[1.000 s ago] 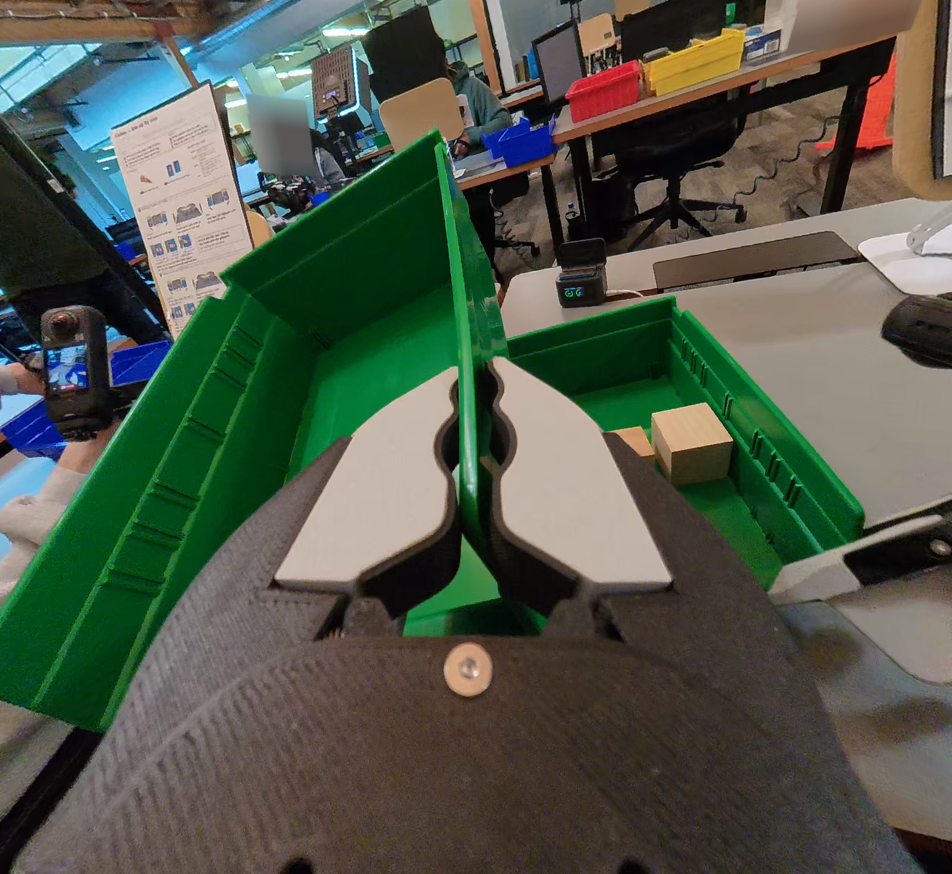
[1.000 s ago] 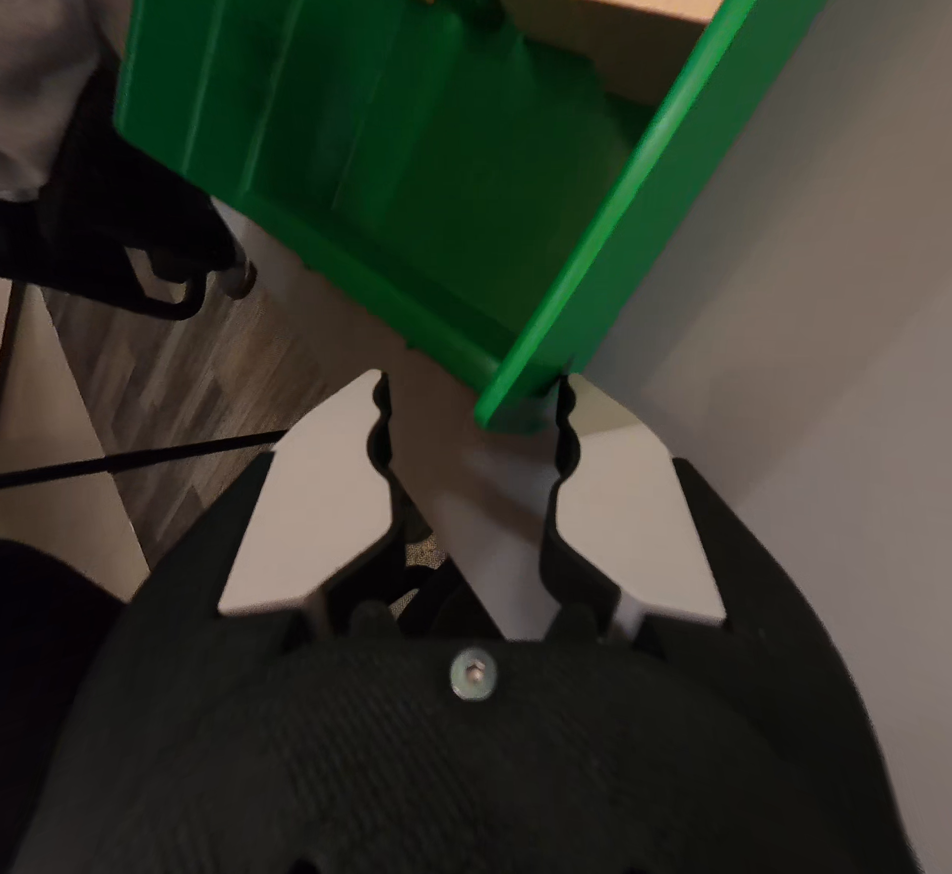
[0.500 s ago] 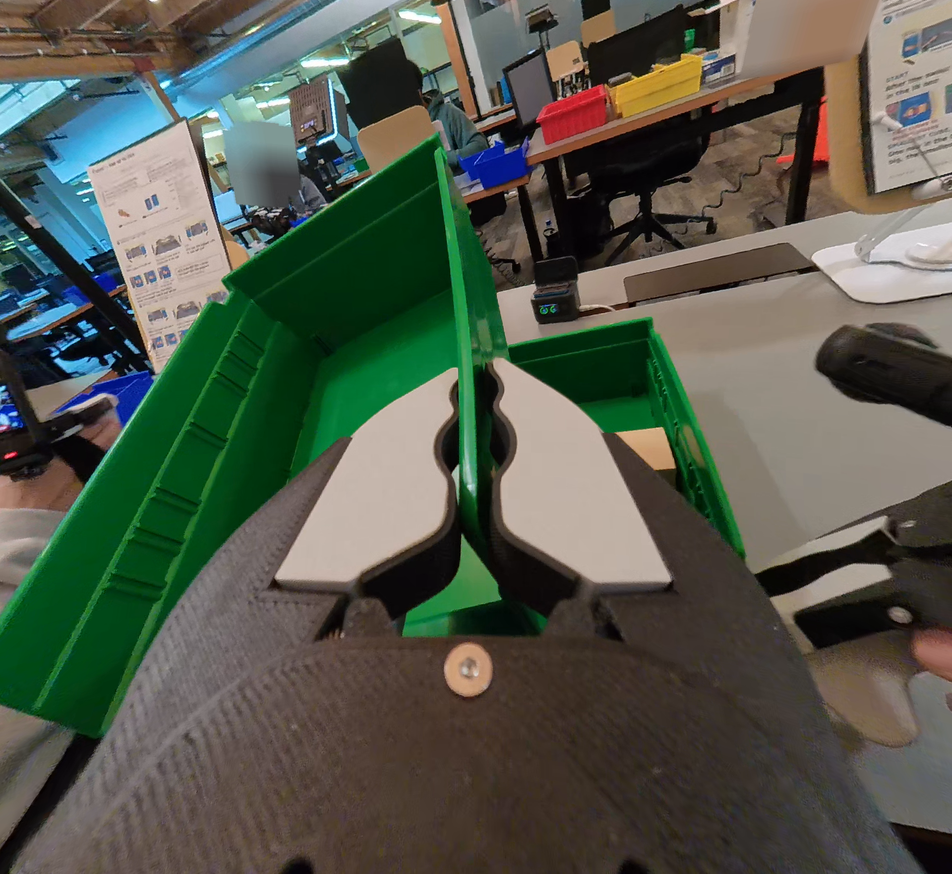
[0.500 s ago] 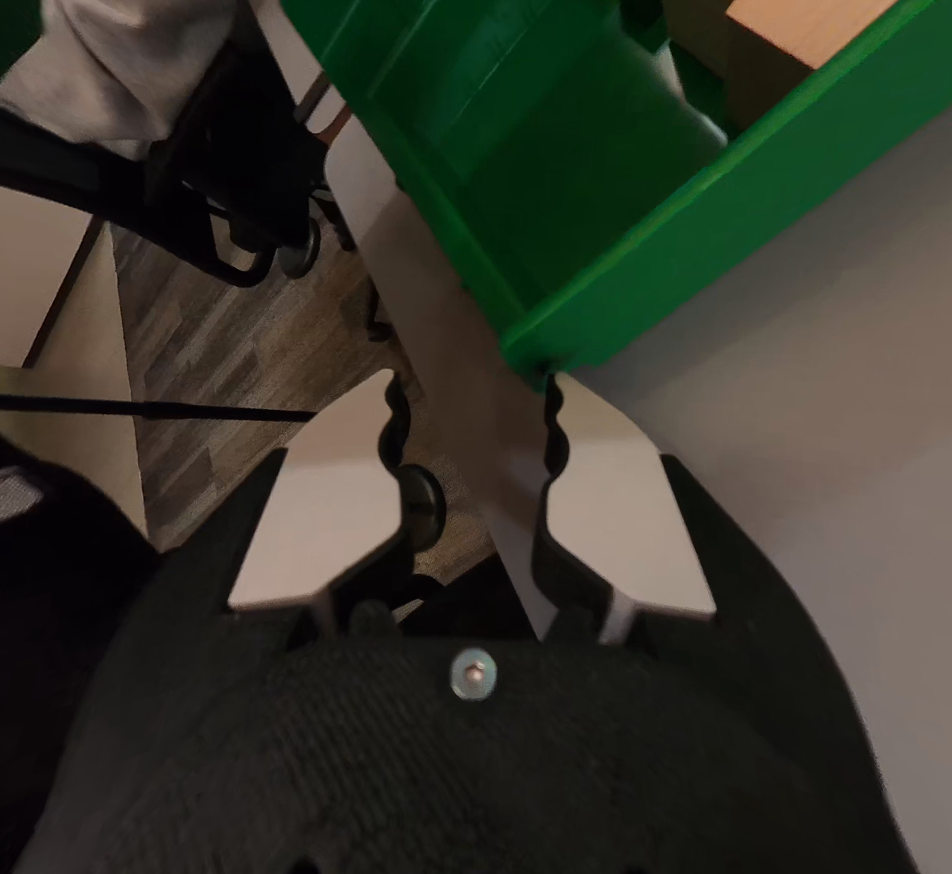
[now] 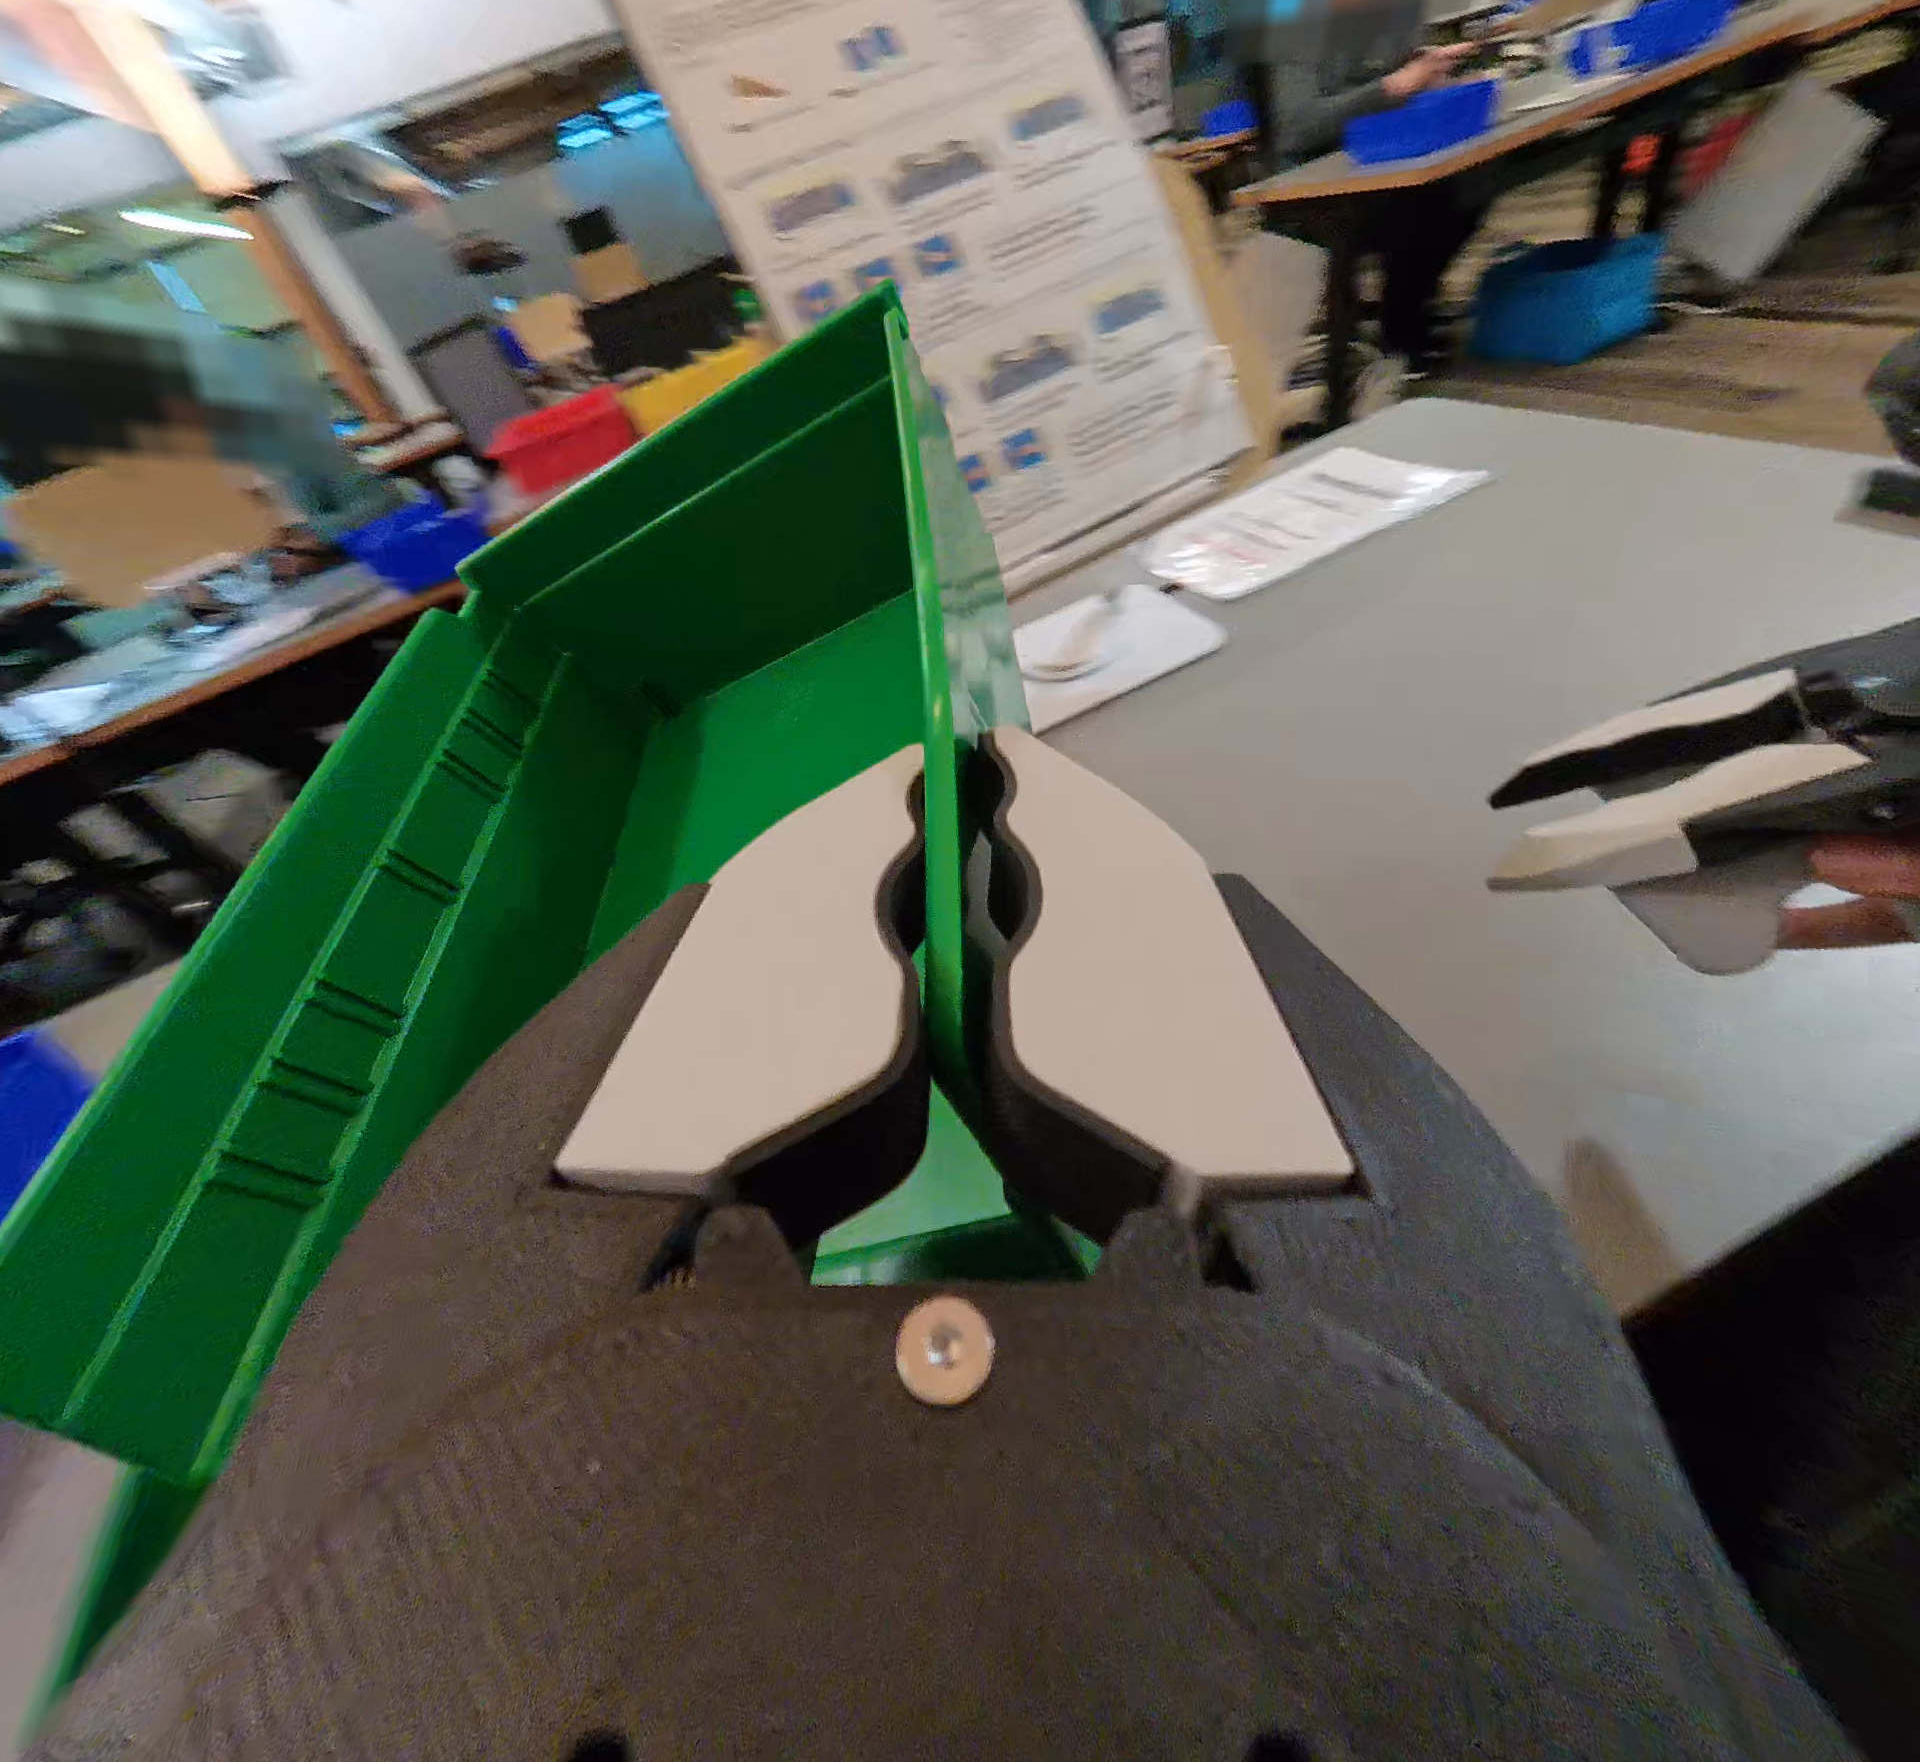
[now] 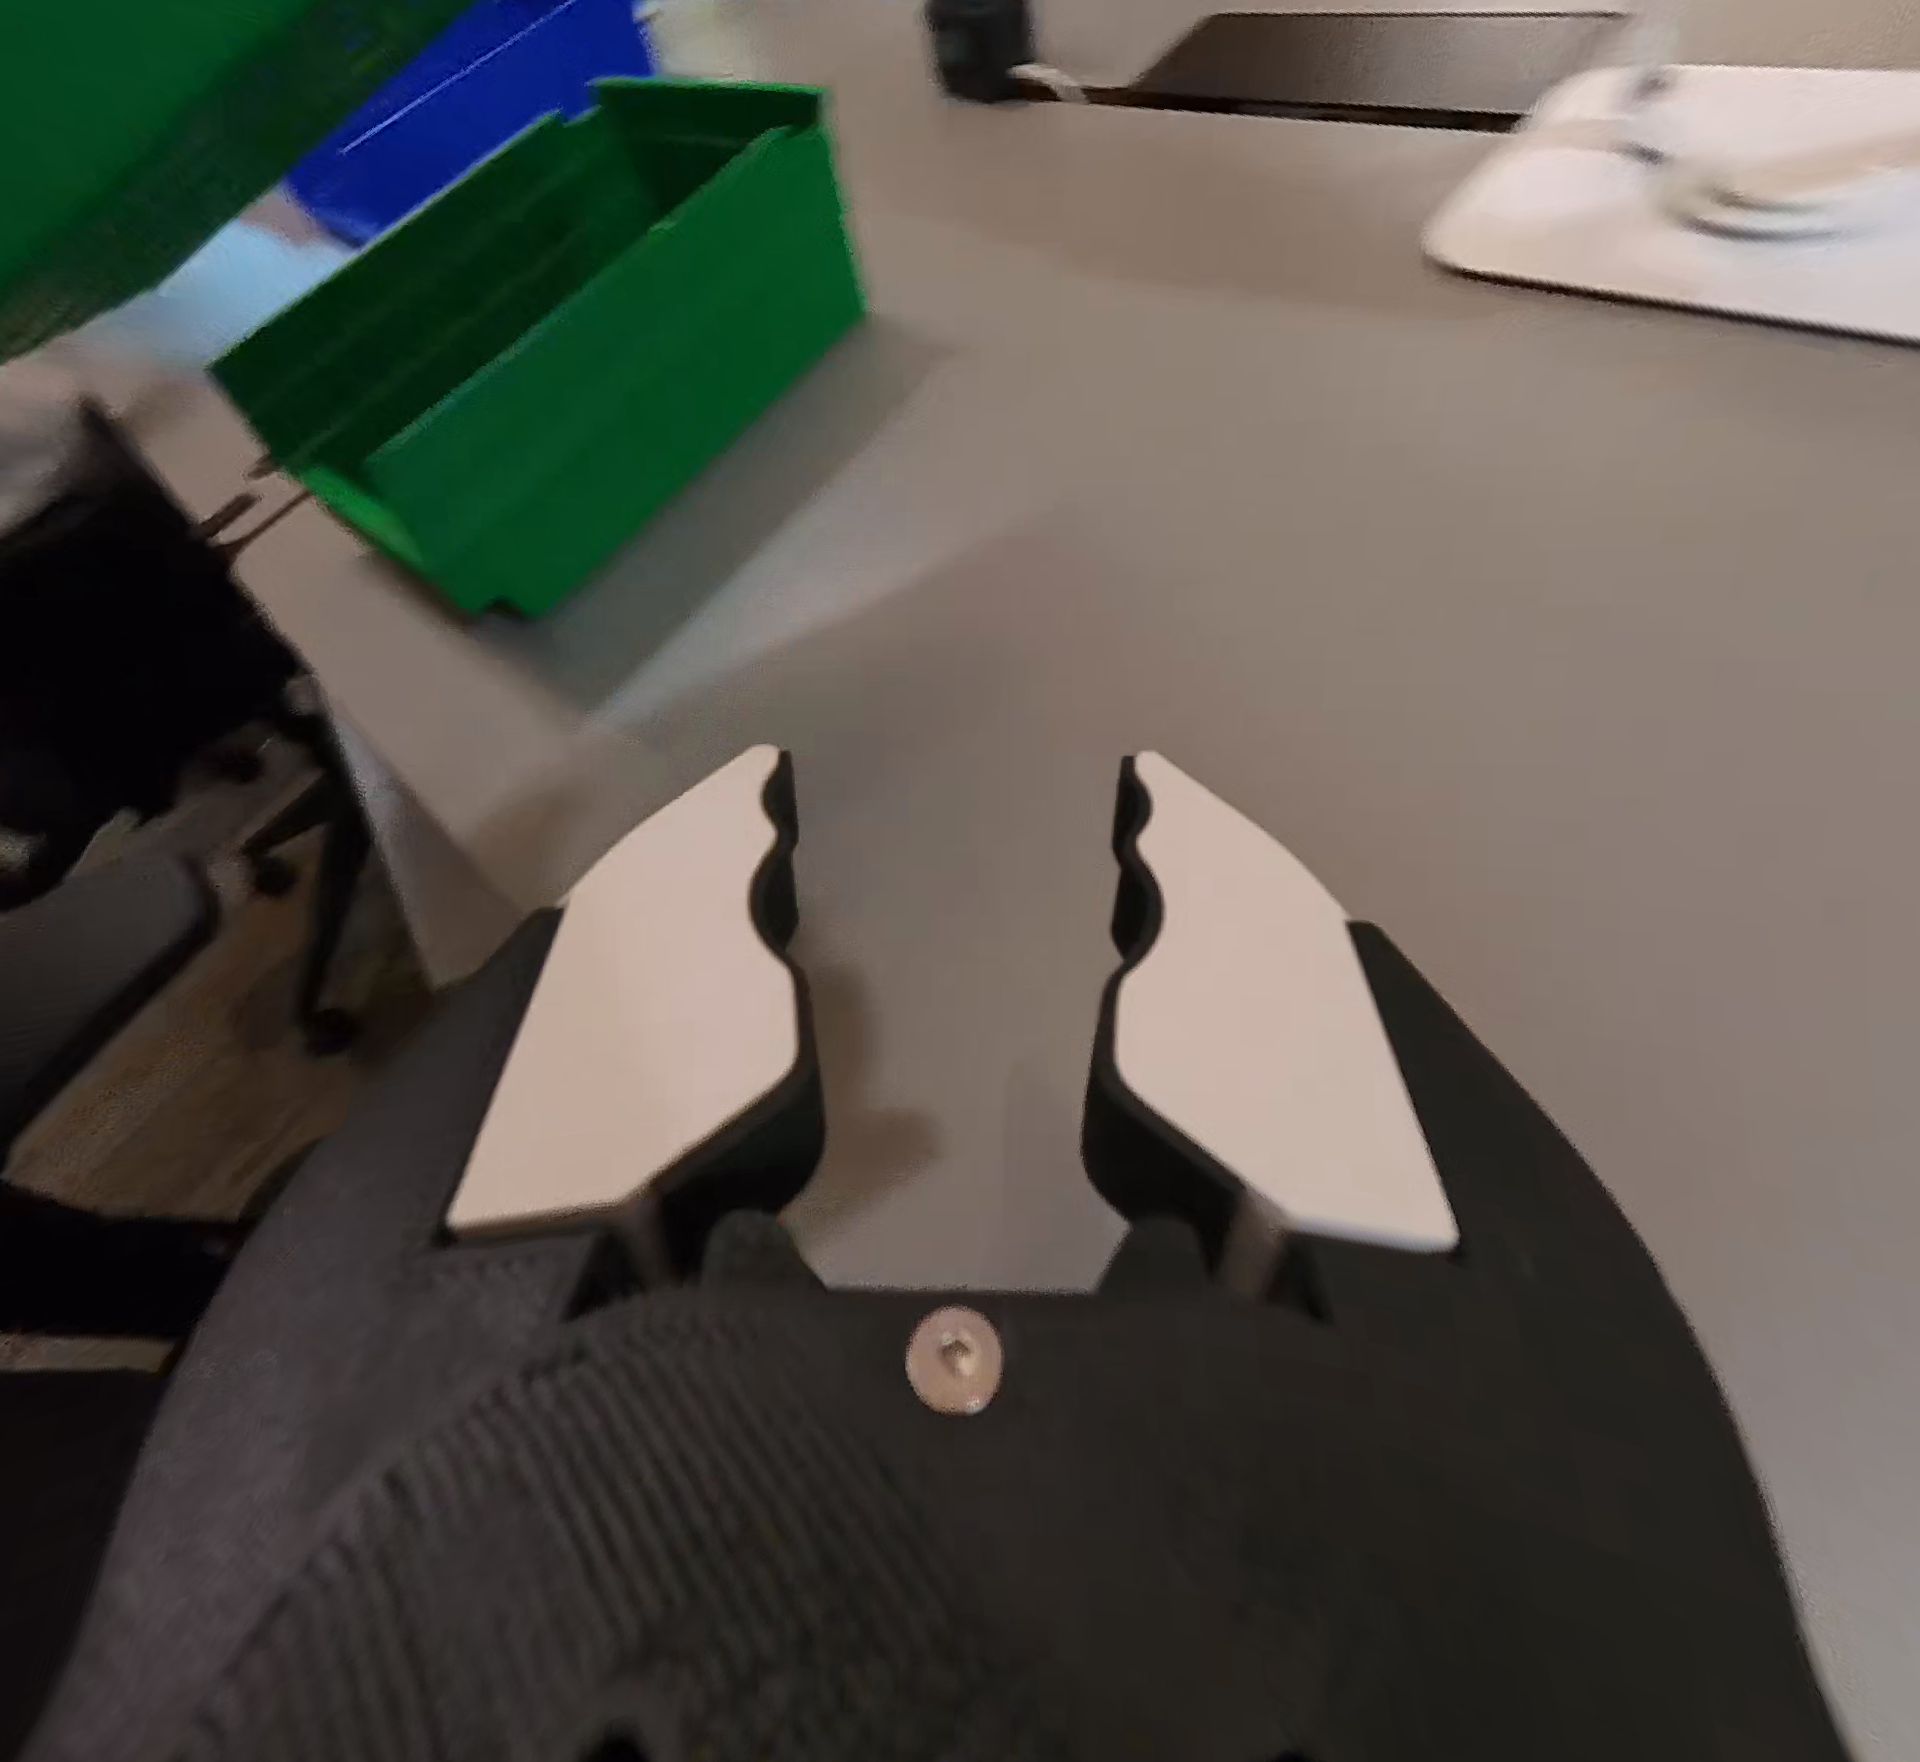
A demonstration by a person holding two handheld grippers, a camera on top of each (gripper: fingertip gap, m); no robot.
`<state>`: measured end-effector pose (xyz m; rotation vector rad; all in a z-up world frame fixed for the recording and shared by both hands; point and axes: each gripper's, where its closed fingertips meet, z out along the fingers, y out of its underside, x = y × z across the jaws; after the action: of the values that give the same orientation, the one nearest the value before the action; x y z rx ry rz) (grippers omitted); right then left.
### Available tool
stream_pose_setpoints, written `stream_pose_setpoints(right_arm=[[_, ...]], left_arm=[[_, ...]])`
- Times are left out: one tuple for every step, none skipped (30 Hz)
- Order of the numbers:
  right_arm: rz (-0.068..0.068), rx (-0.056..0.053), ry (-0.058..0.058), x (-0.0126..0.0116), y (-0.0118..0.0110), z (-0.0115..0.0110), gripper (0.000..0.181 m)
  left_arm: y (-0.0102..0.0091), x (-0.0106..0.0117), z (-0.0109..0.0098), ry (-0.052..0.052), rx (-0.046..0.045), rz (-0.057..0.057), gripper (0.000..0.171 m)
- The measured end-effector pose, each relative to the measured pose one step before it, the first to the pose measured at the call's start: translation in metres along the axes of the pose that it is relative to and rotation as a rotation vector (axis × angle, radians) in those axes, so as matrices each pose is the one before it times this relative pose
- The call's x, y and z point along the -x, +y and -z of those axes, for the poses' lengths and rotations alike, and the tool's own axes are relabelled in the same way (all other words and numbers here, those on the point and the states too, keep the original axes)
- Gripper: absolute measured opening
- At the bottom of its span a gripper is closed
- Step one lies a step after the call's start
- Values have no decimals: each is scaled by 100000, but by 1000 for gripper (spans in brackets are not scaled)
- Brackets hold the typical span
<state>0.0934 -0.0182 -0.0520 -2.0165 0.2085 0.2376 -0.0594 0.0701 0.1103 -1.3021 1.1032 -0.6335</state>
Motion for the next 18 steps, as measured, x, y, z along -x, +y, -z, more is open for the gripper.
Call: stream_pose_setpoints(right_arm=[[-2949, -1948, 4092, -2092, 706, 1670, 60], [-3121, -2169, 3591, -1974, 609, 1622, 59], [-2619, -2930, 3189, -1830, 455, 1606, 59], [-1589, -3069, 3146, -1714, 386, 1580, 59], [-510, -2733, 3783, -1692, 370, 1492, 59], [-231, -2035, 4222, -1608, 327, 1363, 58], [-479, -829, 2990, -1295, 200, 1164, 58], [-676, -193, 1344, -954, 32, 1016, 58], [-941, -1317, 1228, -845, -216, 932, 60], [-1398, -2655, 1604, -843, -437, 827, 60], [-2023, -2595, 1396, -781, -493, 681, 60], [-2653, -1818, 526, -612, -522, 537, 59], [-2535, -1266, -158, -465, -486, 461, 60], [-1498, -39, 964, -569, -273, 378, 61], [-305, 1302, 1918, -666, -12, 262, 61], [401, 1526, 2483, -717, 87, 230, 62], [356, 649, 2915, -781, 10, 196, 63], [310, 399, 2405, -746, 14, 165, 63]], left_arm=[[-222, -2132, -1151, 4979, 82, 2625, 5], [-77, -2072, -1338, 4190, 170, 2176, 5], [127, -2050, -1508, 3780, 1104, 987, 5], [285, -2025, -1673, 3572, 1863, -49, 5], [289, -1995, -1772, 3081, 1794, -685, 5], [249, -1920, -1864, 2595, 1583, -926, 5], [237, -1851, -1945, 2379, 1509, -837, 6], [192, -1755, -1977, 1908, 1246, -939, 5], [117, -1670, -1979, 1468, 854, -664, 5], [73, -1651, -1968, 1567, 606, 127, 5], [79, -1608, -1916, 1300, 819, 54, 5], [80, -1610, -1874, 1217, 1145, -406, 5], [120, -1730, -1833, 1588, 1395, -205, 5], [56, -1806, -1715, 1334, 1071, 177, 5], [81, -1826, -1589, 1120, 1027, -515, 5], [169, -1837, -1467, 1855, 1570, -924, 5], [-91, -1762, -1247, 1673, -338, -1907, 4], [-153, -1317, -1047, -1274, -320, -5016, 4]])
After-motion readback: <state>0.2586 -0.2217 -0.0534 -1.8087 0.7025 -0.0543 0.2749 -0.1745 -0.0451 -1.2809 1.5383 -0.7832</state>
